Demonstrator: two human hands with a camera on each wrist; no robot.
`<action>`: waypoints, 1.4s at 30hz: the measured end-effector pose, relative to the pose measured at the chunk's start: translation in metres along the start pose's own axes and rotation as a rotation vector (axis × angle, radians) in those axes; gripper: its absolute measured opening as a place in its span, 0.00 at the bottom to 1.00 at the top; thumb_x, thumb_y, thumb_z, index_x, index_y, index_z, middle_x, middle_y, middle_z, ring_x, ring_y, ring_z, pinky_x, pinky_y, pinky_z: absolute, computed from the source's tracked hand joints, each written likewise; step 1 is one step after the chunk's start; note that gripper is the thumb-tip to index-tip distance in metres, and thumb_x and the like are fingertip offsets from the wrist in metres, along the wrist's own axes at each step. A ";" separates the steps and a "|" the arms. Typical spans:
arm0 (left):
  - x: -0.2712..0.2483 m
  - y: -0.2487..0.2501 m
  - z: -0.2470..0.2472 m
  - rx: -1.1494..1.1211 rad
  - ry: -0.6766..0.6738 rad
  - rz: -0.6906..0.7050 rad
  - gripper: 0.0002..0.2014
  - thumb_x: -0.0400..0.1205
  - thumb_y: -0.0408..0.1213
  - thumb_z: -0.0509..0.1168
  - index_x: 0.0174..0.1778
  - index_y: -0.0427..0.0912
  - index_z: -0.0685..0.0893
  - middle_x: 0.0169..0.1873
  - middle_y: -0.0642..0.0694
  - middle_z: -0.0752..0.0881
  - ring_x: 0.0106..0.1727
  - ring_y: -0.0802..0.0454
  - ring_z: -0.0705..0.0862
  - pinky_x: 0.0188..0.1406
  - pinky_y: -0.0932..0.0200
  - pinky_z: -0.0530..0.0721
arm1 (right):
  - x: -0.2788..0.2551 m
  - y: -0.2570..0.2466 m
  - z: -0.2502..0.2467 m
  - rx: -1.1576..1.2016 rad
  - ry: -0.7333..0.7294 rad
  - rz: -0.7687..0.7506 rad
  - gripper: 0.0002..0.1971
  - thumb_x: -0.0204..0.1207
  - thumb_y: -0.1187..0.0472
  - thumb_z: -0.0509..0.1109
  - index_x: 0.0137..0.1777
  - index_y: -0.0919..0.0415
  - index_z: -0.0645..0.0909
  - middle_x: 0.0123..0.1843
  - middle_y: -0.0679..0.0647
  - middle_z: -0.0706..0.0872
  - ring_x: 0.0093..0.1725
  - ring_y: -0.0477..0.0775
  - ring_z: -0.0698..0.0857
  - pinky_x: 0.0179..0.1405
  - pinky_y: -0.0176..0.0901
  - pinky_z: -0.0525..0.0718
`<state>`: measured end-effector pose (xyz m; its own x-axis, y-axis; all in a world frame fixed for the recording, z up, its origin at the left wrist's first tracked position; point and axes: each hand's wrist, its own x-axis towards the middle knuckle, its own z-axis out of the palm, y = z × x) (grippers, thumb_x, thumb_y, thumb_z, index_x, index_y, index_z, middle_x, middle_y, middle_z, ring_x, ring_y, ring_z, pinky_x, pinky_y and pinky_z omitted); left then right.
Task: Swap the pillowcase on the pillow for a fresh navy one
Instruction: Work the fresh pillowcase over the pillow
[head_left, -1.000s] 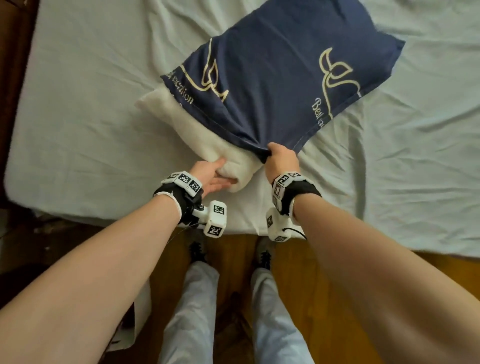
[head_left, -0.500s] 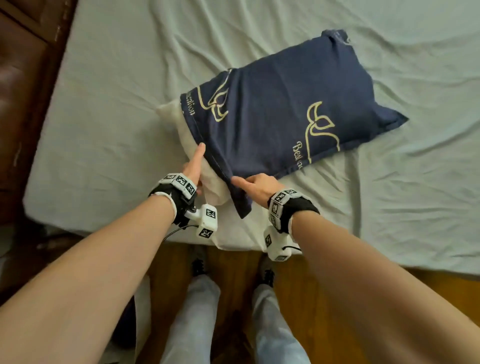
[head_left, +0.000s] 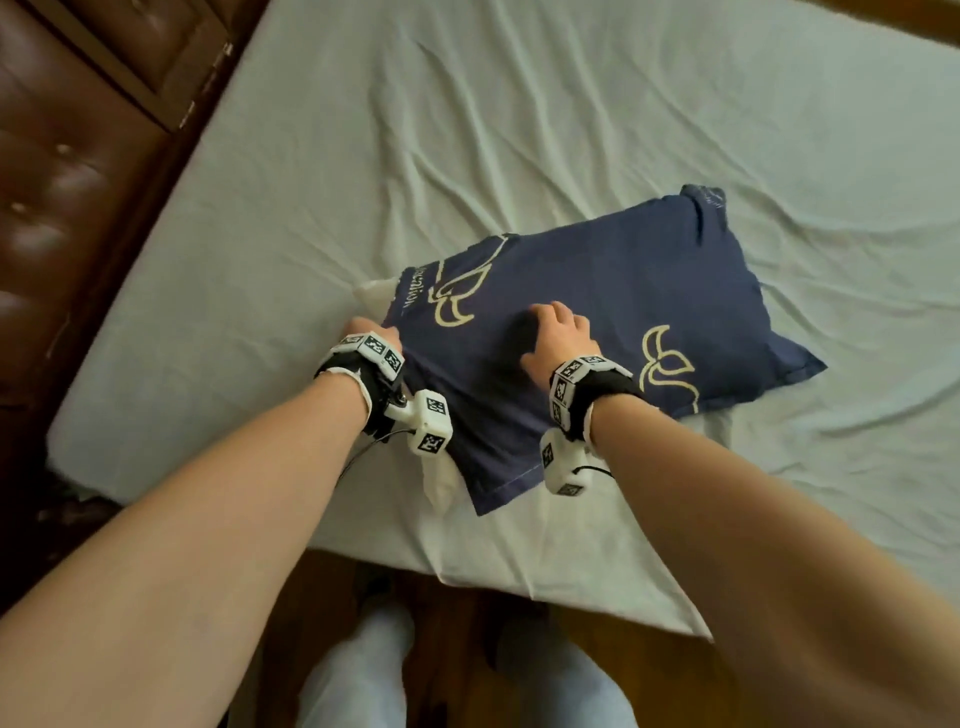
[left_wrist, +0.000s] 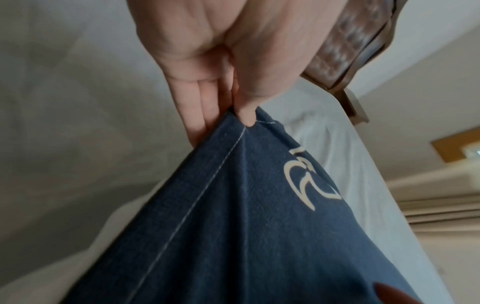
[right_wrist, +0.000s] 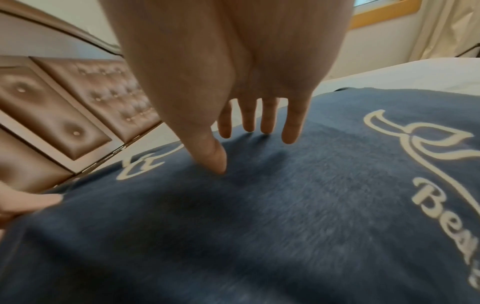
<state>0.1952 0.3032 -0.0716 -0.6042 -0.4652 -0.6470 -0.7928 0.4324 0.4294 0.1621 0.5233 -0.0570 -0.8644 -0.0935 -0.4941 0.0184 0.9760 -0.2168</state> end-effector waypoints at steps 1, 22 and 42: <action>0.003 -0.004 -0.011 0.068 0.040 -0.011 0.19 0.86 0.37 0.62 0.71 0.31 0.77 0.66 0.34 0.81 0.66 0.39 0.82 0.47 0.62 0.71 | 0.009 -0.002 -0.001 -0.018 -0.005 -0.010 0.36 0.76 0.59 0.71 0.83 0.51 0.60 0.83 0.50 0.61 0.80 0.63 0.61 0.71 0.63 0.73; 0.043 -0.018 0.046 0.049 -0.224 -0.334 0.51 0.65 0.60 0.79 0.77 0.33 0.69 0.71 0.37 0.78 0.70 0.38 0.78 0.72 0.49 0.74 | 0.124 -0.009 0.010 -0.347 -0.291 -0.181 0.27 0.74 0.56 0.70 0.73 0.57 0.72 0.61 0.61 0.86 0.58 0.67 0.86 0.50 0.52 0.81; -0.050 0.055 -0.090 0.262 -0.130 0.399 0.14 0.79 0.29 0.67 0.59 0.47 0.83 0.56 0.41 0.87 0.60 0.42 0.85 0.60 0.54 0.81 | -0.039 -0.004 -0.156 -0.121 -0.035 0.154 0.10 0.77 0.62 0.65 0.55 0.63 0.82 0.53 0.63 0.89 0.49 0.66 0.88 0.46 0.49 0.83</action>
<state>0.1743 0.2806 0.0410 -0.8281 -0.1307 -0.5451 -0.4450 0.7446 0.4975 0.1179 0.5532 0.0944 -0.8379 0.0545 -0.5431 0.0871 0.9956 -0.0345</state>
